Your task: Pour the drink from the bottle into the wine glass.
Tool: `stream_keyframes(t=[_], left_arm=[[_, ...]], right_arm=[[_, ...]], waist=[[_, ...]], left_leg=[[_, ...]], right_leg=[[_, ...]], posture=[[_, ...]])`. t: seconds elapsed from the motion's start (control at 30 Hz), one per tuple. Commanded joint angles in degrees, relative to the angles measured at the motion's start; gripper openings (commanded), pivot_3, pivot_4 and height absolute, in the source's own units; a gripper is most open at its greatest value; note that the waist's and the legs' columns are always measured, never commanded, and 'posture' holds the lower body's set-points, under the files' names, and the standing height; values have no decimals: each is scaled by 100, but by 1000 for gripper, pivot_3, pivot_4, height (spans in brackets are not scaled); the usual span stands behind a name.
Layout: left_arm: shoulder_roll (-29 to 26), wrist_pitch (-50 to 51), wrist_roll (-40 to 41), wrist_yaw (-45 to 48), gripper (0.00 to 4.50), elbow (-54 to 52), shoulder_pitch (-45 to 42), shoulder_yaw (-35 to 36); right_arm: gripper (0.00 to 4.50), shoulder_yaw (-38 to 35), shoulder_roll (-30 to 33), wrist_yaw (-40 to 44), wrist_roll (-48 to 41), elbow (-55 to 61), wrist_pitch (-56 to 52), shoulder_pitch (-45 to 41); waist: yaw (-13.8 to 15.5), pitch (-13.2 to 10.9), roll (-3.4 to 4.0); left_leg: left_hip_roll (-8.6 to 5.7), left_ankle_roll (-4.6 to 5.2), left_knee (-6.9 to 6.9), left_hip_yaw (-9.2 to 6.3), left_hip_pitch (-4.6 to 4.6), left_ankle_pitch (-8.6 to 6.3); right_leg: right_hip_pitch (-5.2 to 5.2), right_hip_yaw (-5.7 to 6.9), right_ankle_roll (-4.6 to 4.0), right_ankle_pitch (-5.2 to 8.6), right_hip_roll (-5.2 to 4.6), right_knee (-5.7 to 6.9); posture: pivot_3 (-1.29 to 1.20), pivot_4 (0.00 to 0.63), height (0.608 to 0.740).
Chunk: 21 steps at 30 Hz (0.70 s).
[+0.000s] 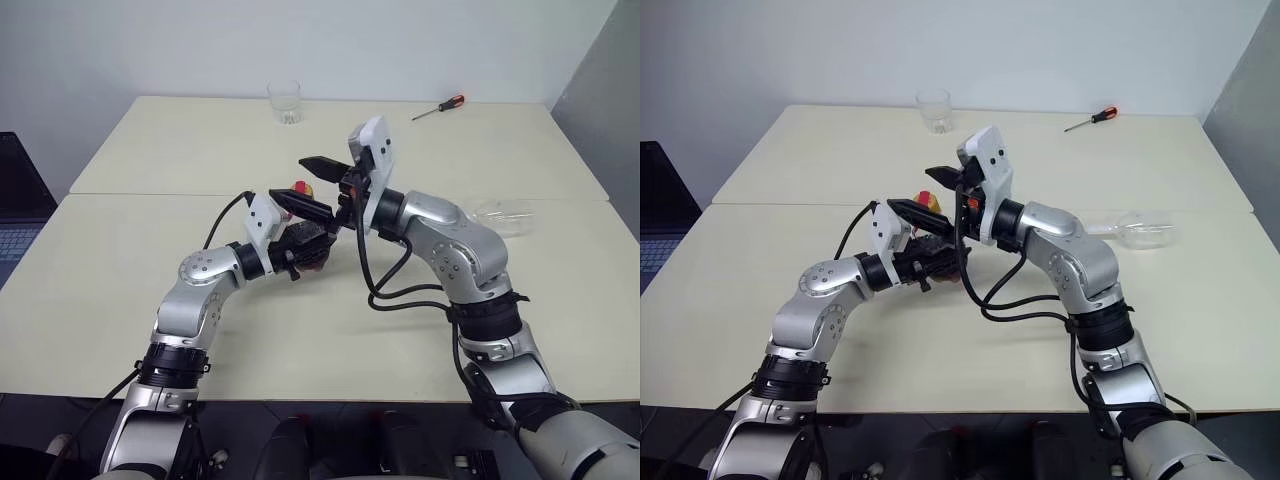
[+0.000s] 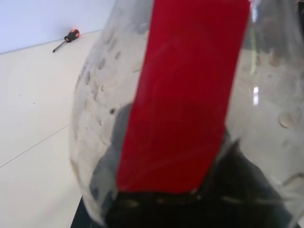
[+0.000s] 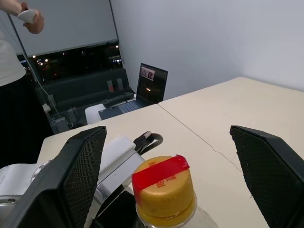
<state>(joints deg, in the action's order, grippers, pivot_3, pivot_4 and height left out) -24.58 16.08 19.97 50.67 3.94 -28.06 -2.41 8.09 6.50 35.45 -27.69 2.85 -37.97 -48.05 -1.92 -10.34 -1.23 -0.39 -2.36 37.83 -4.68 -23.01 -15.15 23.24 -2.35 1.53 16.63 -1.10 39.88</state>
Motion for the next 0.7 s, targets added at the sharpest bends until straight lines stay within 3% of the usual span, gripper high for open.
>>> stream_keyframes(t=[0.03, 0.23, 0.27, 0.7], left_arm=[[-34, -73, 65, 21, 1755, -308, -86, 84], [-26, -65, 66, 10, 1755, -344, -72, 76], [-23, -63, 65, 9, 1755, -351, -68, 72], [-45, -66, 59, 55, 1755, -320, -101, 69]], right_arm=[[3517, -15, 24, 99, 32, 102, 161, -65], [1354, -29, 10, 128, 43, 61, 187, -73], [1200, -29, 10, 137, 46, 52, 193, -77], [1205, 72, 192, 453, 83, 103, 253, -45]], waist=[[0, 0, 0], [0, 0, 0], [0, 0, 0], [0, 0, 0]], left_leg=[[0, 0, 0, 1, 0, 0], [0, 0, 0, 0, 0, 0], [0, 0, 0, 0, 0, 0], [0, 0, 0, 0, 0, 0]], right_leg=[[0, -1, 0, 0, 0, 0], [0, 0, 0, 0, 0, 0], [0, 0, 0, 0, 0, 0], [0, 0, 0, 0, 0, -1]], posture=[[0, 150, 740], [0, 150, 740], [0, 150, 740], [0, 150, 740]])
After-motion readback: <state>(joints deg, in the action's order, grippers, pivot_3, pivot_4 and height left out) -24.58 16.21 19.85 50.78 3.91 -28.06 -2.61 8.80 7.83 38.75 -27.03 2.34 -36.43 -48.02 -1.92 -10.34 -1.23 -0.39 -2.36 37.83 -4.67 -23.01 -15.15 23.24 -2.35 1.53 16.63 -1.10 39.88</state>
